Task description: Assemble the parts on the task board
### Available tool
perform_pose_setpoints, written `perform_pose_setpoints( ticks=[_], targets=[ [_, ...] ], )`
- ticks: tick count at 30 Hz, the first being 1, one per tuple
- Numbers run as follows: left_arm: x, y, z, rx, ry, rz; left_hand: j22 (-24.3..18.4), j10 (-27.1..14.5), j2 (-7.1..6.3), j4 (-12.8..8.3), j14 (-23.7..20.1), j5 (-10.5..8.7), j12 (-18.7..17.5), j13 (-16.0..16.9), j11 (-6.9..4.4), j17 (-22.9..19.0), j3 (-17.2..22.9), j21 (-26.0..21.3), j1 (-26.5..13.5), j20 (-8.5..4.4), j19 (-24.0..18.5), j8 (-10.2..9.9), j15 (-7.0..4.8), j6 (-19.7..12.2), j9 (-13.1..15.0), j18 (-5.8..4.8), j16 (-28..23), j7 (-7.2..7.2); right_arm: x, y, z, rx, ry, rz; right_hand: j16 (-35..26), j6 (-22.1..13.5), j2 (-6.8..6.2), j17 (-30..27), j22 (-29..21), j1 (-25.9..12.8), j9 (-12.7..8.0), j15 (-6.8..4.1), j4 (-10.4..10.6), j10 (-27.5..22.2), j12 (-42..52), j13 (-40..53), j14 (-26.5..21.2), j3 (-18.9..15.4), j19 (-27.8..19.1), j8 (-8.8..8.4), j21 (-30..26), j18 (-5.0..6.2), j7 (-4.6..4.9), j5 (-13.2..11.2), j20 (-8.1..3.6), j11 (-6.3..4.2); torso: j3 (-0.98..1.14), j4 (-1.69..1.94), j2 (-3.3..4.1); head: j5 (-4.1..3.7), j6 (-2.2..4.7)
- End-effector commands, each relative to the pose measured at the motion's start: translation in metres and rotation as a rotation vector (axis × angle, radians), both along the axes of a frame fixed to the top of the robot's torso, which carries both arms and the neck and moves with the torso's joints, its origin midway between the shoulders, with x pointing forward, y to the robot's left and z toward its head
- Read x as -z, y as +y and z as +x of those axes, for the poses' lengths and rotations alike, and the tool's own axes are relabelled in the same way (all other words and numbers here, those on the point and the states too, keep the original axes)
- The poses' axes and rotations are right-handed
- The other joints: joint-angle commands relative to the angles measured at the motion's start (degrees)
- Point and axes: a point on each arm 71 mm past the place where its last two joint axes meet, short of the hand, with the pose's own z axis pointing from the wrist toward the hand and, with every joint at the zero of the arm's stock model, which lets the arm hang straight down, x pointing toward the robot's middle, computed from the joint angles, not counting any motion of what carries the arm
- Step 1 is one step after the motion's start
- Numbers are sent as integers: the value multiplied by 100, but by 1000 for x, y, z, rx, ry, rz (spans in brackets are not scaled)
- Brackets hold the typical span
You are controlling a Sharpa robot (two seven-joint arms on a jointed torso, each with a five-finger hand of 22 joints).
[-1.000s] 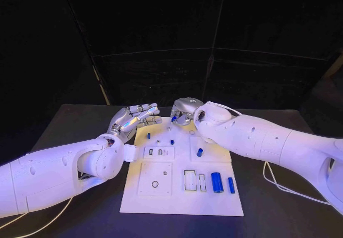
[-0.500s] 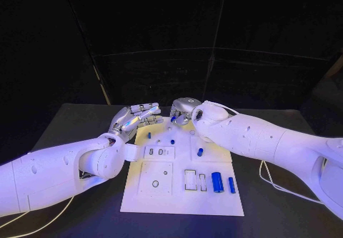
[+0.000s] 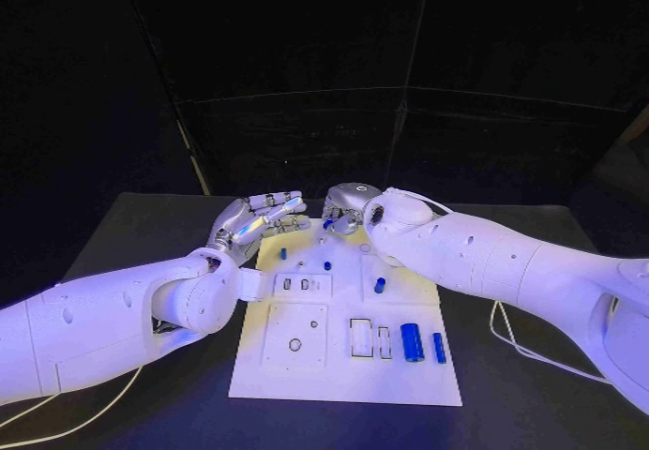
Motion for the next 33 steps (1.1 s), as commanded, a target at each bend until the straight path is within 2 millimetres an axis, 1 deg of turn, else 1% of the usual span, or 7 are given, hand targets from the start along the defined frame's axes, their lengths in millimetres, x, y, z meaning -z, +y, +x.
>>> perform_pose_setpoints(
  ticks=[1, 8, 18, 23, 28, 32, 33],
  targets=[
    [-2, -2, 0, 14, -12, -5, -8, -32, 34, -26, -8, -19, -25, -4, 18, -8, 1, -32, -19, 21, 29, -26, 29, -26, -3, 61, -20, 297, 0, 0, 1, -5, 9, -6, -128, -286, -123, -198, -187, -24, -35, 118, 64, -248, -124, -24, -57, 21, -160, -54, -104, -8, 98, -6, 53, 96, -2, -3, -1, -2, 1],
    [-2, -2, 0, 17, -10, -5, -9, -33, 35, -27, -10, -20, -26, -4, 19, -8, 2, -34, -18, 21, 29, -27, 29, -36, -4, 60, -22, 297, 1, 0, 1, -4, 14, -5, -348, -1072, -322, -570, -714, 14, -26, 228, 195, -910, -242, -17, -168, -127, -509, -45, -404, 97, 179, -19, 183, 231, -1, 3, 2, 2, 3],
    [-2, 1, 1, 17, -11, -6, -14, -38, 38, -32, -19, -20, -30, -5, 20, -11, 5, -41, -18, 23, 27, -29, 32, -47, -5, 59, -30, 297, -4, -5, -5, -14, -19, 36, -259, -919, -286, -483, -578, 83, 24, 218, 312, -720, 40, 43, -125, -221, -370, 56, -330, 70, 203, 108, 185, 215, 9, -24, -8, 17, 1],
    [-3, 4, 1, 15, -12, -7, -16, -41, 41, -35, -23, -20, -32, -5, 21, -12, 7, -44, -17, 24, 26, -29, 33, -47, -5, 59, -33, 297, -10, -30, -13, 23, -23, 120, 46, -685, -300, -87, -141, 24, 46, 136, 452, -134, 417, 141, 3, -239, -52, 141, -79, -8, 125, 158, 131, 87, 1, -37, -33, -7, 43],
    [-3, 9, 1, 11, -14, -8, -16, -41, 42, -37, -23, -20, -33, -5, 21, -12, 8, -45, -16, 24, 26, -28, 33, -36, -4, 59, -34, 296, -10, -68, -19, 102, 41, 189, 374, -715, -535, 331, 252, -73, 32, -115, 634, 752, 1241, 650, 108, -599, 226, 164, 153, -78, -80, 233, -109, -224, 8, -99, -65, 32, 33],
    [-3, 11, 1, 8, -16, -7, -17, -41, 43, -38, -23, -19, -33, -5, 21, -12, 8, -46, -15, 24, 27, -28, 33, -31, -4, 59, -34, 296, -8, -96, -23, 165, 117, 213, 828, -889, -683, 1008, 748, -154, 19, -151, 902, 829, 2388, 1595, 219, -1101, 523, 171, 411, -186, -133, 283, -154, -264, 19, -142, -81, 27, 44],
    [-3, 12, 1, 7, -16, -7, -17, -41, 43, -38, -23, -19, -33, -5, 21, -12, 8, -46, -15, 24, 27, -28, 33, -31, -4, 59, -34, 296, -6, -104, -24, 182, 140, 212, 1006, -983, -648, 1305, 908, -204, 13, -84, 1052, 770, 3114, 2327, 245, -1273, 604, 166, 492, -202, -109, 280, -170, -242, 27, -160, -87, 35, 44]
  ],
)
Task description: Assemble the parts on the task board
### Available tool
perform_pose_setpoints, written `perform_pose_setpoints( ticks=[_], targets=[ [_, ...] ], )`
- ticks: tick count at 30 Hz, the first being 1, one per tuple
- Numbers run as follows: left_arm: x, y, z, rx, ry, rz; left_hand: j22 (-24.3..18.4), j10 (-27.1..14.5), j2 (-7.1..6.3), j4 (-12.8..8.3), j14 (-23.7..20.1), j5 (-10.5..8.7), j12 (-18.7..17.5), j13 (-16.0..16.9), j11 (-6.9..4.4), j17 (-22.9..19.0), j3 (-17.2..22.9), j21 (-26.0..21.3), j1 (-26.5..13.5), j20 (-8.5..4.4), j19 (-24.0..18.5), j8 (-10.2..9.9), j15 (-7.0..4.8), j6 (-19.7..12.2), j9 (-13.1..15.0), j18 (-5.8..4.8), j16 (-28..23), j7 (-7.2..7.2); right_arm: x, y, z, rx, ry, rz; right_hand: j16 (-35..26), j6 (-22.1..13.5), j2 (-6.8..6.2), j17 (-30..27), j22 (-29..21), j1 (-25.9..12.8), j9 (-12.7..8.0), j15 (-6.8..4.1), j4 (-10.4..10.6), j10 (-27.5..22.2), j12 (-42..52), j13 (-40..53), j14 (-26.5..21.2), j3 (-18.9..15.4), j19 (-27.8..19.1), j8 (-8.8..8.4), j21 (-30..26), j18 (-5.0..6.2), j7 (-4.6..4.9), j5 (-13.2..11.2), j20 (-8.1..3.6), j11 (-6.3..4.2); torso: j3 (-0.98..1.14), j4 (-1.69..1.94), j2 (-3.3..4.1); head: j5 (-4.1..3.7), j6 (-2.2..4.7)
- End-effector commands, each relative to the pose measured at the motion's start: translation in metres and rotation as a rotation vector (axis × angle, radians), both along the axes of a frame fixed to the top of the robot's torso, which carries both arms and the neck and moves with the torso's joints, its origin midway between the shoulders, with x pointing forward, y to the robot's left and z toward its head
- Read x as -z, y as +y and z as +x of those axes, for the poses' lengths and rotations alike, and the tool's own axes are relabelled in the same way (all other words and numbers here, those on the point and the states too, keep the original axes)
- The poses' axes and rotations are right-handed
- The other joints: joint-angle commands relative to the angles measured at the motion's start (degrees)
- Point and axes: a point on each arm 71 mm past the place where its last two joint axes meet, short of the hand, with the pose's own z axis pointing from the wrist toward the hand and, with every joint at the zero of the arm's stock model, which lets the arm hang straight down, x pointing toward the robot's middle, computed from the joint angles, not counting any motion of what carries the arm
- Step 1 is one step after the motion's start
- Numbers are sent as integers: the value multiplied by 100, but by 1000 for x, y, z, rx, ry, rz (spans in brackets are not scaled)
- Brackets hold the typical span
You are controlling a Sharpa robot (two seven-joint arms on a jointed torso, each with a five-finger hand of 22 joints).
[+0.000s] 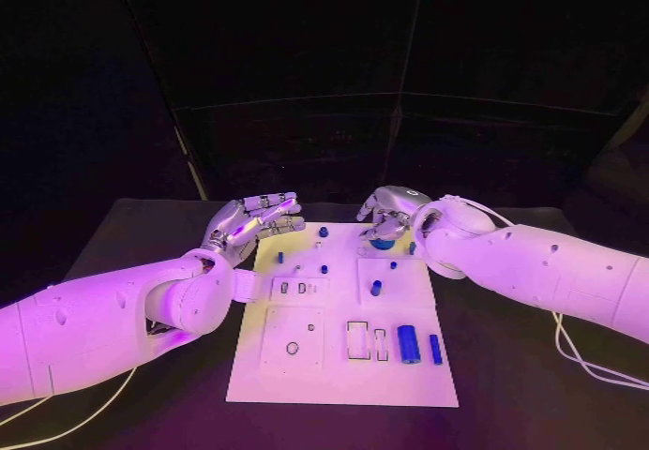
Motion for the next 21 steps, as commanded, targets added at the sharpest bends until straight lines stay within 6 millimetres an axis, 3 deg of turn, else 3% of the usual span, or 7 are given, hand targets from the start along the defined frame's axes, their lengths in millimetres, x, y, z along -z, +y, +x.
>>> perform_pose_setpoints(
  ticks=[1, 5, 6, 9, 15, 21],
  targets=[
    [-2, 0, 0, 18, -16, -10, -9, -20, 43, -38, -23, -19, -33, -5, -1, -6, 8, -24, -15, 24, 27, -28, 33, -31, -4, 61, -34, 296, 2, -11, -1, 78, 95, 72, 302, -159, -17, 498, 277, -58, -17, 21, 201, -60, 1159, 1162, 248, -275, 150, 2, 140, -82, 39, 24, -2, 21, 16, -60, -25, 13, 6],
    [-2, 0, 0, 18, -16, -10, -9, -20, 43, -38, -23, -19, -33, -5, -1, -6, 8, -24, -15, 24, 27, -28, 33, -31, -4, 61, -34, 296, 6, -29, -2, 114, 152, 57, 641, -448, 68, 1034, 568, 190, -8, 94, 617, -190, 3217, 3385, 276, -839, 260, 55, 305, -146, 161, 77, 140, 130, 20, -79, -30, 1, 5],
    [-2, 0, 0, 18, -16, -10, -9, -20, 43, -38, -23, -19, -33, -5, -1, -6, 8, -24, -15, 24, 27, -28, 33, -31, -4, 61, -34, 296, 6, -32, -2, 121, 163, 52, 695, -493, 90, 1133, 627, 258, -10, 143, 701, -125, 3515, 3739, 286, -919, 283, 73, 335, -147, 146, 82, 143, 165, 11, -53, -21, -37, 21],
    [-2, 0, 1, 19, -16, -10, -9, -20, 43, -38, -23, -19, -33, -5, -1, -6, 8, -24, -15, 24, 27, -28, 33, -31, -4, 61, -34, 296, 9, -39, 0, 137, 193, 33, 800, -602, 114, 1312, 753, 457, -11, 180, 940, 8, 4088, 4433, 298, -1129, 327, 144, 407, -164, 205, 83, 195, 216, 20, -41, -12, -47, 23],
    [-1, 0, 2, 18, -15, -9, -9, -20, 43, -38, -23, -19, -33, -5, -1, -6, 8, -24, -15, 24, 27, -28, 33, -31, -4, 61, -34, 296, 13, -39, 5, 147, 214, 12, 842, -638, 171, 1389, 798, 607, -14, 190, 980, 44, 4226, 4614, 306, -1140, 341, 179, 434, -171, 211, 132, 208, 231, 22, -36, -5, -57, 19],
    [-1, 0, 3, 18, -14, -8, -9, -20, 43, -38, -23, -19, -33, -5, -1, -6, 8, -24, -15, 24, 27, -28, 33, -31, -4, 61, -34, 296, 15, -36, 8, 150, 220, 6, 871, -644, 235, 1445, 846, 697, -11, 197, 985, 111, 4360, 4788, 313, -1132, 363, 213, 459, -179, 213, 172, 216, 235, 10, -41, -9, -43, -9]
  ],
)
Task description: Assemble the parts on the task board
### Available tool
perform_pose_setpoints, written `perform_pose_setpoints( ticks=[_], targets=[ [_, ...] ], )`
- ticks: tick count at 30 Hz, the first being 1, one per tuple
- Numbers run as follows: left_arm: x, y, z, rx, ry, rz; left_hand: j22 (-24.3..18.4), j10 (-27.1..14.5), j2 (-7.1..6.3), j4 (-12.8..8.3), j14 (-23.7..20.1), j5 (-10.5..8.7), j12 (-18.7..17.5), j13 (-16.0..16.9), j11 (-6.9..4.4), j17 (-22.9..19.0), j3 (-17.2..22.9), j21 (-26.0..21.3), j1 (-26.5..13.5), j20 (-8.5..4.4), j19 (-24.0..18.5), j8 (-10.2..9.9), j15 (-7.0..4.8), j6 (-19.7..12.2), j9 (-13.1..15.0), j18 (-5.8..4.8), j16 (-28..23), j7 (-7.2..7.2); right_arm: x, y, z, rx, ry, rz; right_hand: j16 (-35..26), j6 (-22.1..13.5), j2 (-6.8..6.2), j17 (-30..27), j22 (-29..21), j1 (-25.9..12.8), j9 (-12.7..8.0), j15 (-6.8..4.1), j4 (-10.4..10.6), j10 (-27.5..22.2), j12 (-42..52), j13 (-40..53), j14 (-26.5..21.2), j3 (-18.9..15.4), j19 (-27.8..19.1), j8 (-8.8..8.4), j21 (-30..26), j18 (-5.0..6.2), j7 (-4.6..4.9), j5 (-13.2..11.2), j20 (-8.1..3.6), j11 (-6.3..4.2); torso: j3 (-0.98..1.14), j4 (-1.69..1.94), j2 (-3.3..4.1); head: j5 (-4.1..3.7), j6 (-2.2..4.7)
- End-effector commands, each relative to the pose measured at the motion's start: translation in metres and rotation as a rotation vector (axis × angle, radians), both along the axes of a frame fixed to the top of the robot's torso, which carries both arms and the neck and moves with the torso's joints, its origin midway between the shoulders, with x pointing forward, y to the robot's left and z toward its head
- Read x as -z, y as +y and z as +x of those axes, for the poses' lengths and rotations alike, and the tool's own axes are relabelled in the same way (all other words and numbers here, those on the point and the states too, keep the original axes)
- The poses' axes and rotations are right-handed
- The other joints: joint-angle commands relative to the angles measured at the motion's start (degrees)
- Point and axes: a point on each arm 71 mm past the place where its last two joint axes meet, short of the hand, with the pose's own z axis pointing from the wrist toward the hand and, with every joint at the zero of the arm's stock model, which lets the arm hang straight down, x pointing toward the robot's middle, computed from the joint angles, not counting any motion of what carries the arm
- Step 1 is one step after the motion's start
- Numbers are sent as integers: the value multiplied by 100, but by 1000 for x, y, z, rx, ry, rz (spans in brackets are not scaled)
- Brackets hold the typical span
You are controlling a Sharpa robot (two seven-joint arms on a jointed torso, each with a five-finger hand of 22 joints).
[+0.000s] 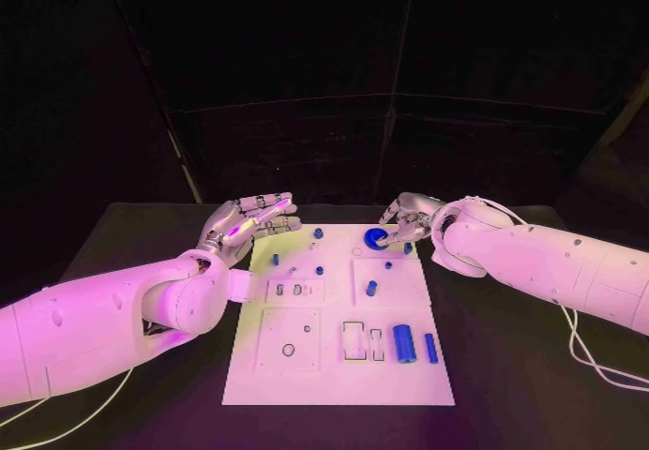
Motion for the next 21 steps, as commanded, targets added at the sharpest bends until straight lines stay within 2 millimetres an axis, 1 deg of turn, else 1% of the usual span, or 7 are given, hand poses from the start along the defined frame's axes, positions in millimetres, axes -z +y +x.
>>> perform_pose_setpoints(
  ticks=[1, 5, 11, 14, 16, 21],
  targets=[
    [-2, -2, 0, 17, -12, -7, -7, -20, 43, -38, -23, -19, -33, -5, 0, -7, 8, -25, -15, 24, 27, -28, 33, -31, -4, 62, -34, 296, 2, 0, 1, 5, 34, -9, 39, -19, 30, 18, 20, 67, 2, 40, 24, 51, 51, 53, 304, 1, 45, 40, 39, -92, 3, 34, 9, -13, -11, -2, -4, 6, -18],
    [-2, -3, 0, 19, -12, -7, -11, -17, 48, -49, -18, -19, -33, -4, -4, -6, 15, -30, -8, 24, 30, -26, 31, -30, -3, 63, -35, 290, 2, 2, 3, 6, 36, -11, 53, 10, 67, 46, 54, 105, 8, 37, 16, 96, 123, 146, 308, 7, 64, 72, 55, -99, -4, 38, 10, -17, -12, -2, -2, 2, -26],
    [-1, -3, 1, 20, -11, -8, -11, -17, 49, -49, -17, -19, -33, -4, -4, -6, 15, -30, -8, 24, 30, -26, 31, -30, -3, 63, -35, 290, 3, 5, 3, 1, 44, -20, 84, 83, 138, 105, 148, 194, 17, 27, -25, 178, 245, 307, 317, 23, 117, 142, 99, -116, -23, 24, 4, -33, -7, -5, -3, -8, -44],
    [-1, -3, 1, 21, -10, -8, -12, -17, 50, -50, -17, -19, -34, -4, -4, -6, 16, -31, -7, 24, 31, -26, 31, -36, -3, 63, -35, 289, 4, 6, 4, 3, 45, -27, 108, 119, 200, 149, 179, 270, 17, 19, -71, 242, 329, 418, 327, 52, 138, 176, 116, -121, -32, -21, -4, -43, -6, -2, -7, -9, -49],
    [-1, -3, 1, 22, -9, -8, -13, -17, 51, -52, -17, -19, -34, -3, -4, -6, 17, -32, -6, 24, 31, -27, 31, -45, -4, 63, -36, 289, 4, 6, 4, 4, 44, -30, 115, 133, 242, 157, 193, 322, 14, 15, -106, 249, 345, 444, 327, 81, 148, 193, 125, -124, -36, -112, -8, -48, -6, -1, -5, -9, -55],
    [-1, -4, 1, 23, -8, -8, -13, -17, 51, -52, -17, -19, -34, -3, -4, -6, 17, -32, -6, 24, 31, -27, 31, -45, -4, 63, -36, 289, 4, 7, 5, 4, 37, -43, 121, 144, 268, 167, 200, 358, 11, 13, -134, 259, 361, 471, 328, 106, 152, 204, 129, -126, -39, -142, -10, -50, -5, 2, -2, -3, -59]
  ],
)
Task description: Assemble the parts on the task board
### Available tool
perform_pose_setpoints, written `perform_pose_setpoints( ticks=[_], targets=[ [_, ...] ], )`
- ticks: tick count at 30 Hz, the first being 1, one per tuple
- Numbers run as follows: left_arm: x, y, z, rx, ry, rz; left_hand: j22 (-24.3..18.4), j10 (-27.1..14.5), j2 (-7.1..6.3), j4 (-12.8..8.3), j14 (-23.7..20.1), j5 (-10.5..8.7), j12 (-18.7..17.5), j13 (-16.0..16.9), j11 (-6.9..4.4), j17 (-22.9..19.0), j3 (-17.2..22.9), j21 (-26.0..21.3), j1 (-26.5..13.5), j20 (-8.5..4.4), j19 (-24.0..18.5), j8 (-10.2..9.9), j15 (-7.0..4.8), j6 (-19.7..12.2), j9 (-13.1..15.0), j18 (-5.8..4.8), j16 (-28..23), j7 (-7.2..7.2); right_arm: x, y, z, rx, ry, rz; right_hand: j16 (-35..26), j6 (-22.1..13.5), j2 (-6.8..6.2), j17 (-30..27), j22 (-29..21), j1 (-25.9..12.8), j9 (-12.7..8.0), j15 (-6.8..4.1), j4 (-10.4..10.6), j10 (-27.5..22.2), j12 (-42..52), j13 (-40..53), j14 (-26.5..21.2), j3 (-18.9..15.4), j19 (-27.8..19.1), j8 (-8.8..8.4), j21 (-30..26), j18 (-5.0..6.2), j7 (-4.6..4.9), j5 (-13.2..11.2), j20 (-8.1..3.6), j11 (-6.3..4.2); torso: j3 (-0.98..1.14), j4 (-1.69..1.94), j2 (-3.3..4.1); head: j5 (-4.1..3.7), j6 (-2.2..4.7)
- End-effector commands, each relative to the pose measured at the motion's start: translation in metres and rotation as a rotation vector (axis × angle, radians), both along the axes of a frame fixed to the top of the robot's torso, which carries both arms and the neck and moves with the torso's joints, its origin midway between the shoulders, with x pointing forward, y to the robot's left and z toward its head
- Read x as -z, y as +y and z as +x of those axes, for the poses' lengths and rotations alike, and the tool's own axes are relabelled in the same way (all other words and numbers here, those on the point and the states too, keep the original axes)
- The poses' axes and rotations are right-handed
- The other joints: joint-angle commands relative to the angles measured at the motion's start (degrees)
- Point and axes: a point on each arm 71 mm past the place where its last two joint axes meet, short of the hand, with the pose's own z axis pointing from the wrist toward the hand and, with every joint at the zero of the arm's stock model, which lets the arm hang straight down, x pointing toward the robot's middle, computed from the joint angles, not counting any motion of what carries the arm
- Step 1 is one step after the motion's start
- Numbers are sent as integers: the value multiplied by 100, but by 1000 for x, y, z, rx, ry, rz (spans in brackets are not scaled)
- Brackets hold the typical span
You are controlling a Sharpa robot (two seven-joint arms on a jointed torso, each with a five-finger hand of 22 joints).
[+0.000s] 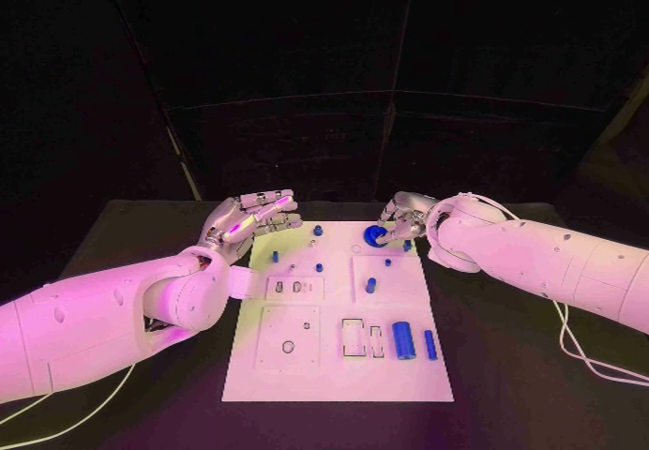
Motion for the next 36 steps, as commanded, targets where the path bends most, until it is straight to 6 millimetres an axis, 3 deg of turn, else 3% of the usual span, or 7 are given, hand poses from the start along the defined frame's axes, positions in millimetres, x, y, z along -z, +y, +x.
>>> perform_pose_setpoints(
  ticks=[1, 24, 36],
  targets=[
    [-2, -2, 0, 17, -9, -6, -4, -17, 51, -28, -17, -19, -34, -4, -4, -7, -7, -32, -6, 24, 31, -27, 31, -45, -4, 63, -36, 289, -1, 1, 1, -4, -1, -23, 43, 50, 9, 129, 19, 57, 0, 13, -37, 56, 37, 29, 330, 6, 38, 30, 28, -38, -11, -33, -8, 2, 2, 4, 2, 6, -5],
    [-1, -3, 0, 25, -4, -8, -7, -18, 55, -31, -17, -19, -35, -4, -4, -7, -5, -35, -5, 24, 32, -27, 31, -44, -4, 63, -38, 288, 2, 10, 6, -14, -24, -88, 65, 81, 45, 175, 104, 108, -1, 11, -87, 83, 74, 84, 338, 48, 91, 54, 62, -56, -14, -55, -10, -1, 7, 7, 1, 22, -55],
    [-1, -2, 1, 26, -1, -7, -10, -20, 58, -34, -18, -19, -38, -4, -5, -8, -2, -39, -6, 25, 33, -28, 31, -56, -5, 63, -40, 286, 5, 10, 5, -28, -29, -138, 85, 394, 179, 204, 183, 278, 9, -20, -316, 198, 210, 292, 338, 358, 134, 202, 99, -70, -55, -242, -36, -42, 7, 0, -3, 26, -77]
  ],
)
